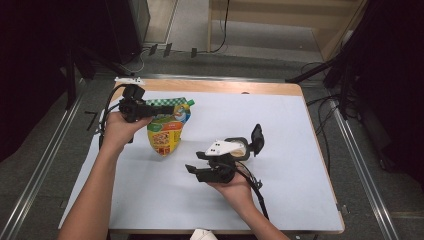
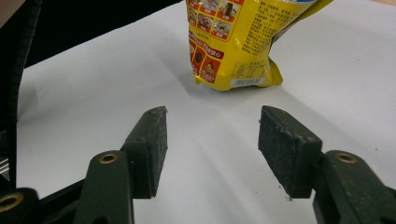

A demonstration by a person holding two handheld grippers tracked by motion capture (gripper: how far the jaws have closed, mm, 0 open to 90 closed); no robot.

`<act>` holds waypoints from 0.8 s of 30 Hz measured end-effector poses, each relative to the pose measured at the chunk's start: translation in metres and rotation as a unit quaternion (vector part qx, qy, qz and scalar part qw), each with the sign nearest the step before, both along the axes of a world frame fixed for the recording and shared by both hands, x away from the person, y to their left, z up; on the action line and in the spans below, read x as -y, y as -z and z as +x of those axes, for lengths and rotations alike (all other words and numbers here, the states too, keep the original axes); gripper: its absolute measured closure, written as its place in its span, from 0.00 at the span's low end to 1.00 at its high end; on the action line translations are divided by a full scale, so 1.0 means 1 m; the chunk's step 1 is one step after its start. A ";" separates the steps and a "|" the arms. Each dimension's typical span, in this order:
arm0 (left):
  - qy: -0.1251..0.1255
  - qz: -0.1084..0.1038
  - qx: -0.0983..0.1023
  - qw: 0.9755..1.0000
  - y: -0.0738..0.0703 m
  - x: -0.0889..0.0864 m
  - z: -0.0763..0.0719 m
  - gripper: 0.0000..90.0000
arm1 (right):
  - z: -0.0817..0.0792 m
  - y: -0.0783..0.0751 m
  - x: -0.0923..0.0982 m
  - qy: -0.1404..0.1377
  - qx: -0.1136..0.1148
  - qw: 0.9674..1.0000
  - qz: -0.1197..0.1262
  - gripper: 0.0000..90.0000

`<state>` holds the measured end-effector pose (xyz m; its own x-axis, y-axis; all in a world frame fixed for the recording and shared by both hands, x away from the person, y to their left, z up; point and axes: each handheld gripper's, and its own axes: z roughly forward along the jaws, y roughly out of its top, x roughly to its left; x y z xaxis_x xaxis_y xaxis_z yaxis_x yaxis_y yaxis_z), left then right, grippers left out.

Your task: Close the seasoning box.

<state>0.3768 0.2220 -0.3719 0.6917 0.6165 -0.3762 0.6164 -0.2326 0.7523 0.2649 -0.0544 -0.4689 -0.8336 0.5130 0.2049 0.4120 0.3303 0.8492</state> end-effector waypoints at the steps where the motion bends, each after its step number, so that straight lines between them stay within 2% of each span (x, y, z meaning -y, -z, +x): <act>1: 0.000 0.002 0.002 1.000 -0.001 0.000 0.000 0.83 | 0.000 0.000 0.000 -0.001 0.001 1.000 -0.001 0.49; 5: 0.008 -0.008 0.008 1.000 -0.005 -0.001 -0.003 0.77 | 0.000 0.000 -0.001 -0.002 0.003 1.000 -0.002 0.49; 10: 0.012 -0.003 0.012 1.000 -0.014 0.000 -0.008 0.74 | 0.000 0.000 -0.001 -0.004 0.003 1.000 -0.002 0.50; 13: 0.017 -0.012 0.017 1.000 -0.022 0.002 -0.012 0.71 | 0.000 -0.001 0.000 -0.005 0.003 1.000 0.000 0.51; 16: 0.018 -0.007 0.025 1.000 -0.027 0.005 -0.016 0.70 | 0.000 -0.001 0.000 -0.005 0.003 1.000 -0.001 0.51; 24: 0.013 -0.003 0.024 1.000 -0.033 0.006 -0.019 0.67 | 0.000 -0.004 0.000 -0.008 0.000 1.000 -0.002 0.51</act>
<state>0.3583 0.2161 -0.3389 0.7246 0.5964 -0.3453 0.5733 -0.2437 0.7823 0.2649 -0.0548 -0.4650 -0.8414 0.5009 0.2026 0.4063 0.3392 0.8485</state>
